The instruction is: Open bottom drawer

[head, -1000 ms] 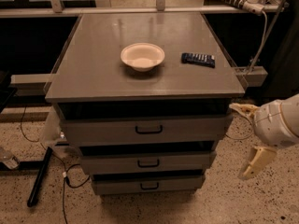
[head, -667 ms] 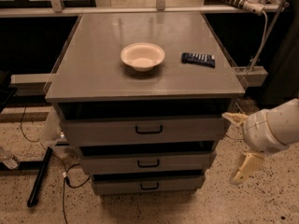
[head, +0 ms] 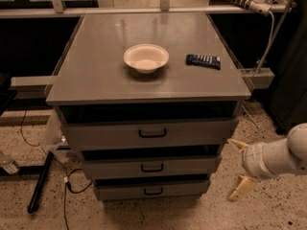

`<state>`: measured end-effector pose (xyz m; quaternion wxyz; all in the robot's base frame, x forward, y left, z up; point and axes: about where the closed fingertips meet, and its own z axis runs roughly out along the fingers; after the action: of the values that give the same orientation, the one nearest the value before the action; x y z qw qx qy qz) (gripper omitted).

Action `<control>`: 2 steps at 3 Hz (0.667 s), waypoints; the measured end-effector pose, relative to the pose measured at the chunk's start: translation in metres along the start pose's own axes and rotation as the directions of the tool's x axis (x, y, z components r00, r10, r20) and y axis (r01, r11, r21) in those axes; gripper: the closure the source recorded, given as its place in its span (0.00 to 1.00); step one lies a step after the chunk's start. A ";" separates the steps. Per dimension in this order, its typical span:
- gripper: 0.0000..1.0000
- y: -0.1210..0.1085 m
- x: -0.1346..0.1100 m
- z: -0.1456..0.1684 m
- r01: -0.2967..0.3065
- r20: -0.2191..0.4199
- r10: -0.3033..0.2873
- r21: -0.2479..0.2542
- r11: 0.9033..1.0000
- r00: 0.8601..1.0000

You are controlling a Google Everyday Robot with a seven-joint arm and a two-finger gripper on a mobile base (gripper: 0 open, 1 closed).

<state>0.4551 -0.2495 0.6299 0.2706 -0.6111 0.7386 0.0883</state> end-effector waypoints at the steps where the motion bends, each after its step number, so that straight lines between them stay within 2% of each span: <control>1: 0.00 -0.003 0.024 0.039 0.032 0.046 -0.034 0.055 0.998 0.998; 2: 0.00 0.000 0.040 0.075 0.011 0.065 -0.015 0.057 0.998 0.998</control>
Offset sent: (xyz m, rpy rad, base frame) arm 0.0277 0.0012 -0.1218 0.0783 -0.0591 -0.0454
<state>0.4730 -0.2495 0.5468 0.3124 -0.6048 0.7276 0.0852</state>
